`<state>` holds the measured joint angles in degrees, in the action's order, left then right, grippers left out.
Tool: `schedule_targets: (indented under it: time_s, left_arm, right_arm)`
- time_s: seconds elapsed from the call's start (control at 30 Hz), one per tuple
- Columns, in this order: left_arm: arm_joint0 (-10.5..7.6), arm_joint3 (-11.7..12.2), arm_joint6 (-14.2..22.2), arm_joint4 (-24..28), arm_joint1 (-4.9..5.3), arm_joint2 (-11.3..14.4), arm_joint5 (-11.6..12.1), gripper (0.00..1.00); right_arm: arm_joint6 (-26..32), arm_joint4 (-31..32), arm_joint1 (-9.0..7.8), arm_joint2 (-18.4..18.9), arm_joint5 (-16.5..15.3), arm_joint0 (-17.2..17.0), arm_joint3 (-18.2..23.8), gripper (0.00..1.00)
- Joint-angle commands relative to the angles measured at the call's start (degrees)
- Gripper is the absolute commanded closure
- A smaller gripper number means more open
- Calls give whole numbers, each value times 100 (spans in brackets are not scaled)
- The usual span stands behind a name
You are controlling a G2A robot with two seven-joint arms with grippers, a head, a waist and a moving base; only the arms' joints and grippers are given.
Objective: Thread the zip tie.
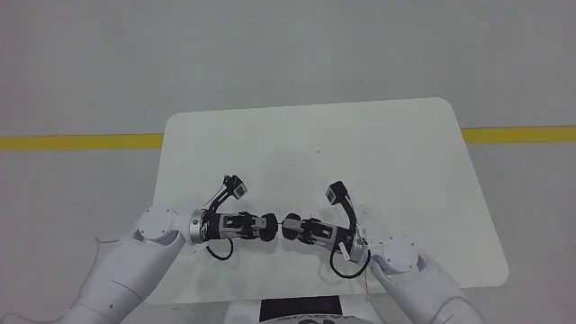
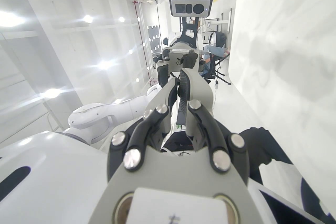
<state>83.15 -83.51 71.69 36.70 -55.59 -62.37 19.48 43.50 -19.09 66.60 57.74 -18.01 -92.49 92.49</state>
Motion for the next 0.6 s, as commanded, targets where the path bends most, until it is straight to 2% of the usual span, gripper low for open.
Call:
schedule_targets:
  time_s: [0.0,0.57]
  left_arm:
    - [4,-2,-7,-5,-2,-6,0,83]
    - [-3,17,-1,-50,-19,11,0,86]
  right_arm:
    - [16,-2,-3,-15,7,12,-5,100]
    - [57,-41,-26,-114,22,58,-48,100]
